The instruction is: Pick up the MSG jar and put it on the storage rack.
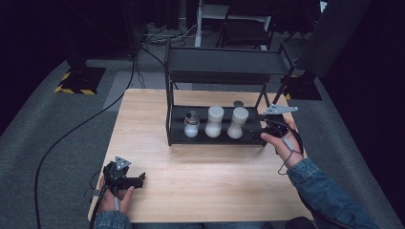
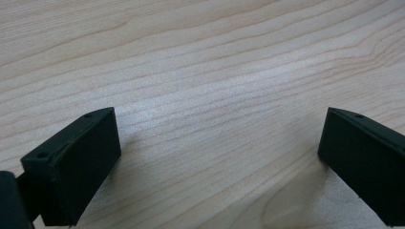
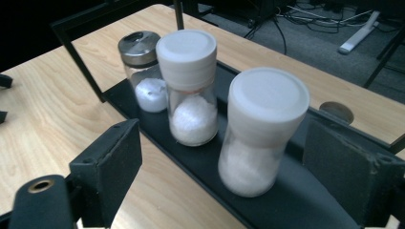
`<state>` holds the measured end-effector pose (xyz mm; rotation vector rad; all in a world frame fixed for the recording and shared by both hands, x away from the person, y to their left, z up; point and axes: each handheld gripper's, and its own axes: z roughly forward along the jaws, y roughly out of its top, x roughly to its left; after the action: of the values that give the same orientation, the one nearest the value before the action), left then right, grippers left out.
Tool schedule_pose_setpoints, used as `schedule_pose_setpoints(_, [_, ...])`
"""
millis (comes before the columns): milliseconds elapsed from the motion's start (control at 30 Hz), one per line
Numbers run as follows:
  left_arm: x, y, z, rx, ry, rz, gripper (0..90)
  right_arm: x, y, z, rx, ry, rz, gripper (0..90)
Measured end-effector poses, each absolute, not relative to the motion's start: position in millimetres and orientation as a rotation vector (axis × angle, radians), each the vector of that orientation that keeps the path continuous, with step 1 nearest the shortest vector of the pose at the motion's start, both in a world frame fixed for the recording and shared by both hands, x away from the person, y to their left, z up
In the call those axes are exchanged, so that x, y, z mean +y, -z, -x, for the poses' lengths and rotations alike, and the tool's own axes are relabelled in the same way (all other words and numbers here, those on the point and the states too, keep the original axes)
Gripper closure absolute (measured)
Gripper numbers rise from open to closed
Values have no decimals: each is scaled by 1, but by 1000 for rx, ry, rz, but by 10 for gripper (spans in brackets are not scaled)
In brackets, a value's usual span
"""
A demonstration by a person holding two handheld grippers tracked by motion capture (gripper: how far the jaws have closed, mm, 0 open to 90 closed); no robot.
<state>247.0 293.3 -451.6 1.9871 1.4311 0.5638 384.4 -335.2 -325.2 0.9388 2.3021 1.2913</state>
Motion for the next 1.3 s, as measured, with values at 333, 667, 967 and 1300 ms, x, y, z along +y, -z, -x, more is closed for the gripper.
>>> schedule_pose_setpoints(333, [293,452,-247,1431,-564,-1988,6,-345,338,-370,2314,-1302,-967,132])
schedule_pose_setpoints(667, [293,452,-247,1431,-564,-1987,6,-352,360,-363,2340,-1293,-1012,123])
schedule_pose_setpoints(967, [293,452,-247,1431,-564,-1988,6,-361,385,-361,2354,-1301,-1051,96])
schedule_pose_setpoints(1300, [293,452,-247,1431,-564,-1988,6,-364,410,-358,2397,-1253,-1088,89])
